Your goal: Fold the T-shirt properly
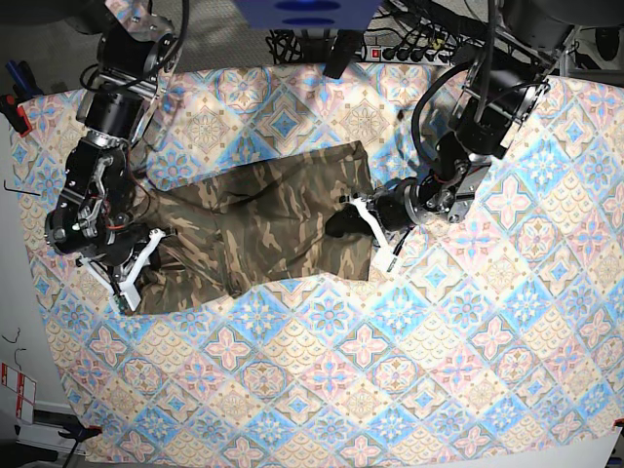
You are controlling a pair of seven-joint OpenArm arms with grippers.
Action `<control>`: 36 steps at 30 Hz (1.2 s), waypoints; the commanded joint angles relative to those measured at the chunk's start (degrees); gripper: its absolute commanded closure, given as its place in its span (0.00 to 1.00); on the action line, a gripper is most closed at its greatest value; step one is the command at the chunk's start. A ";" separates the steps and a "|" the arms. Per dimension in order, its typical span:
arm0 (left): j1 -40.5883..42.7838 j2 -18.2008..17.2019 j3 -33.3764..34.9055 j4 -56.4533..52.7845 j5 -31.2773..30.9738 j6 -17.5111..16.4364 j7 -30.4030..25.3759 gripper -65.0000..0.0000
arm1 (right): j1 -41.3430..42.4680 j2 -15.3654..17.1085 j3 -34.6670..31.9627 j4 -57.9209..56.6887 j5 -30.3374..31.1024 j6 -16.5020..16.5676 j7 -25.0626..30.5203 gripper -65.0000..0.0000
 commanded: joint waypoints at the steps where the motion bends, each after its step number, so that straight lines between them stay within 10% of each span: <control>1: 1.18 4.60 1.78 -0.88 1.74 -1.24 7.27 1.00 | 1.58 1.06 0.12 2.57 -0.24 -0.47 -0.16 0.98; 11: 0.04 3.81 1.51 -0.44 1.12 3.99 12.54 0.97 | -3.96 1.06 -10.96 18.13 -0.33 -0.47 -4.29 0.98; 20: 1.79 0.38 1.51 -0.44 -0.11 3.99 12.37 0.43 | -7.57 -0.35 -25.64 23.76 -0.42 -0.47 -6.32 0.98; 31: 2.41 0.91 1.34 -0.44 -0.81 3.99 12.37 0.42 | -7.21 -1.49 -51.13 25.61 -0.42 -0.47 -7.37 0.98; 36: 3.02 -1.02 1.43 -0.35 -12.06 1.01 12.98 0.41 | -7.13 -1.49 -57.46 22.53 -0.42 -0.47 -6.67 0.98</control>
